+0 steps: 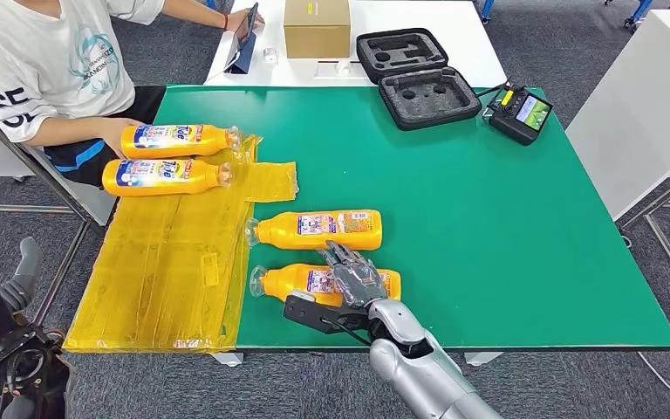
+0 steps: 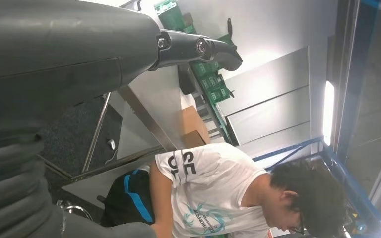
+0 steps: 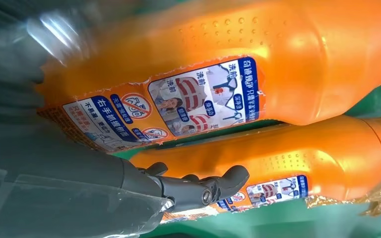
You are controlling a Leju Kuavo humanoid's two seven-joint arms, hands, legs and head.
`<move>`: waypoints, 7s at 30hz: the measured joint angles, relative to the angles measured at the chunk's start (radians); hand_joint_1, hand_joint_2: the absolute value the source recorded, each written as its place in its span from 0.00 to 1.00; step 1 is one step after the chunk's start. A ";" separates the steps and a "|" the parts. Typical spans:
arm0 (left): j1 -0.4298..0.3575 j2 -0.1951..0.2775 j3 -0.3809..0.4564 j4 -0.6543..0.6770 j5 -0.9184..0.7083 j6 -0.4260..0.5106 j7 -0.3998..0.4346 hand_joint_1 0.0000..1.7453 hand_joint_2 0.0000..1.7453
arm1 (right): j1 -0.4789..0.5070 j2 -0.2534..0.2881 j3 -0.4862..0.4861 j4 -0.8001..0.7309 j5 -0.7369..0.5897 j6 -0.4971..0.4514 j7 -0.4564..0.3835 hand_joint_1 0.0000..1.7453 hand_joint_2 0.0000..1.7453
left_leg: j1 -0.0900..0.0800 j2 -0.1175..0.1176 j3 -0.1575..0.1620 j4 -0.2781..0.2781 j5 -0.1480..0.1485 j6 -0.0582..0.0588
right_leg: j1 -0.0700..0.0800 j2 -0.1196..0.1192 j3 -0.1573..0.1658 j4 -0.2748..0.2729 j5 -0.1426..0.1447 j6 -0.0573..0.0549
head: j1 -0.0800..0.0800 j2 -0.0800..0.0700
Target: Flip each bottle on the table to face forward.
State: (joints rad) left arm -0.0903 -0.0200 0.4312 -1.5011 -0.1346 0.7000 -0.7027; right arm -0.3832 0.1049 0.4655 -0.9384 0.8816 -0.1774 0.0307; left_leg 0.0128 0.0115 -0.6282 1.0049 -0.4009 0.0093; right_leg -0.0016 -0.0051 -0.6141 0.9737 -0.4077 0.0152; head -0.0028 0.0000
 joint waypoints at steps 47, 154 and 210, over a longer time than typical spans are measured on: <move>0.013 -0.006 -0.172 0.122 0.392 -0.594 0.136 0.00 1.00 | 0.039 0.074 -0.047 -0.159 -0.618 -0.140 -0.723 1.00 1.00 | 0.000 0.002 0.001 0.000 -0.001 -0.001 | 0.000 0.002 0.001 0.000 0.000 0.000 | 0.000 0.000; 0.076 -0.009 -0.607 0.006 0.889 -0.819 0.372 1.00 1.00 | -0.076 0.247 0.071 0.148 -0.670 -0.239 -0.735 1.00 1.00 | 0.000 0.003 -0.001 0.000 -0.002 -0.001 | 0.000 0.003 -0.003 0.000 0.000 0.000 | 0.000 0.000; 0.049 -0.006 -0.585 -0.037 0.821 -0.858 0.437 0.00 1.00 | -0.026 0.224 0.032 0.198 -0.577 -0.233 -0.726 1.00 1.00 | 0.000 0.002 -0.002 0.000 -0.002 -0.001 | 0.000 0.002 -0.003 0.000 0.000 0.000 | 0.000 0.000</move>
State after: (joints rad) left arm -0.0414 -0.0264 -0.1540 -1.5378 0.6860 -0.1579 -0.2658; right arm -0.4094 0.3289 0.4974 -0.7409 0.3049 -0.4102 -0.6953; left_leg 0.0128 0.0133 -0.6302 1.0050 -0.4026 0.0085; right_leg -0.0016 -0.0026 -0.6166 0.9737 -0.4077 0.0152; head -0.0030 0.0000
